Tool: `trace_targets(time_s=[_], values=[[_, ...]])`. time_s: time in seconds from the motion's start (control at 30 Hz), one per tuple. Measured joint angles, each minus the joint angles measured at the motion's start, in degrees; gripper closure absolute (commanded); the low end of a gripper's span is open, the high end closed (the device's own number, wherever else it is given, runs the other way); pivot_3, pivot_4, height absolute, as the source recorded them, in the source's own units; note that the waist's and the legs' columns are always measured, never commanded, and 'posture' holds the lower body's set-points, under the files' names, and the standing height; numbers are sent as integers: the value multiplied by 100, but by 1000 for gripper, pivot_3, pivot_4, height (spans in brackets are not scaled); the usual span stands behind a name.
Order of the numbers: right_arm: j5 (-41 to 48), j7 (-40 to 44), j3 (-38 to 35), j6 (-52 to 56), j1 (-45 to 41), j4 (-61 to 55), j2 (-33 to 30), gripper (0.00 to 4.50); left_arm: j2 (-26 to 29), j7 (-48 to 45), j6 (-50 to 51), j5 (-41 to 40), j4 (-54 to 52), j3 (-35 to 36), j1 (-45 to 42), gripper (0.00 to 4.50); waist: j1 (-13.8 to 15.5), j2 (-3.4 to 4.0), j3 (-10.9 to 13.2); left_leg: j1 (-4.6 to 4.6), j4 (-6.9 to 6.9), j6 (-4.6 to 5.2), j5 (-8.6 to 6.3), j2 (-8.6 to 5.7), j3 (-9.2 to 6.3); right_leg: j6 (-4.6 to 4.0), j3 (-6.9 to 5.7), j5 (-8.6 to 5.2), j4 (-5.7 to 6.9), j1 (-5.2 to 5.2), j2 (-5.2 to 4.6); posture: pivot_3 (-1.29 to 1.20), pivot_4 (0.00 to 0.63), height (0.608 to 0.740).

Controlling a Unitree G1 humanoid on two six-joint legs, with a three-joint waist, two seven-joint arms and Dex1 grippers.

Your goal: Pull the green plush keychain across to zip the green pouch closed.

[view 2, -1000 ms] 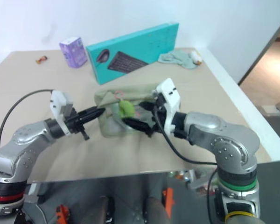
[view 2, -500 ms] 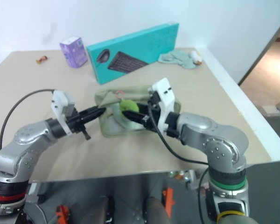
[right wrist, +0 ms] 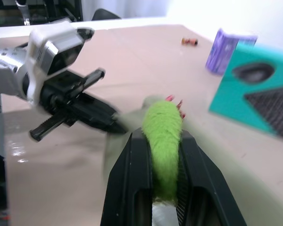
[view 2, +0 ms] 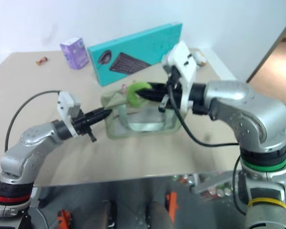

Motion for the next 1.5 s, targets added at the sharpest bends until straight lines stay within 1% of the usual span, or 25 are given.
trace_targets(time_s=[0.13,0.33,0.5,0.83,1.0,1.2,1.23,1.27,1.33,1.37,1.5], values=[[-738,768,389,-908,-210,738,-135,3947,-56,12,-63,10,67,-30,-26,4500,4,0,1,-3,1,1,0,-5,2,1,3,0,-2,-2,-4,0,150,740],[-2041,1769,738,-2757,-665,2575,-189,3947,-117,56,-105,51,47,-101,-26,4500,14,0,2,-10,3,2,0,-11,10,3,4,0,-4,-3,-5,0,150,740],[-2467,2178,745,-3459,-1080,3317,-185,3947,-150,91,-108,64,-46,-220,-25,4500,8,0,2,-11,-7,1,-1,-8,10,4,2,-3,-4,-6,0,0,150,740],[-2756,2525,645,-4089,-1446,4027,-159,3947,-151,182,-71,99,-68,-236,-41,4500,9,2,2,-11,-9,0,-1,-9,14,2,3,-6,-4,-7,-3,0,150,740],[-2890,2596,393,-4360,-1605,4354,-265,3947,-309,527,87,103,108,-169,-196,4500,-1,2,2,-10,-8,0,-1,-8,13,2,3,-4,-4,-7,-1,0,150,740],[-2927,2600,256,-4376,-1653,4447,-253,3947,-359,618,151,110,141,-139,-241,4500,-4,3,3,-10,-9,0,-1,-7,14,8,3,0,-3,-8,1,0,150,740],[-2924,2599,243,-4362,-1651,4446,-246,3701,-358,617,151,112,141,-139,-241,4500,-4,3,3,-10,-9,0,-1,-7,14,8,3,1,-3,-8,0,0,150,740],[-2899,2559,205,-4244,-1626,4411,-214,3551,-348,606,139,129,141,-148,-238,4500,-4,3,3,-10,-9,0,-1,-7,15,8,4,0,-3,-8,0,0,150,740],[-2725,2416,115,-3736,-1324,4089,-18,3029,-308,534,65,204,114,-225,-228,4500,-3,0,1,-6,-9,0,-1,-5,12,7,2,2,-3,-2,0,0,150,740],[-2679,2348,154,-3537,-1060,3959,198,2584,-310,523,41,219,95,-239,-211,4500,-4,3,3,-7,-6,1,0,-4,13,10,6,8,-2,-6,0,0,150,740],[-2623,2234,187,-3178,-833,3432,461,1240,-328,530,15,223,57,-251,-162,4500,-3,10,7,-7,-4,2,0,-5,8,26,8,17,0,-6,0,0,150,740]])
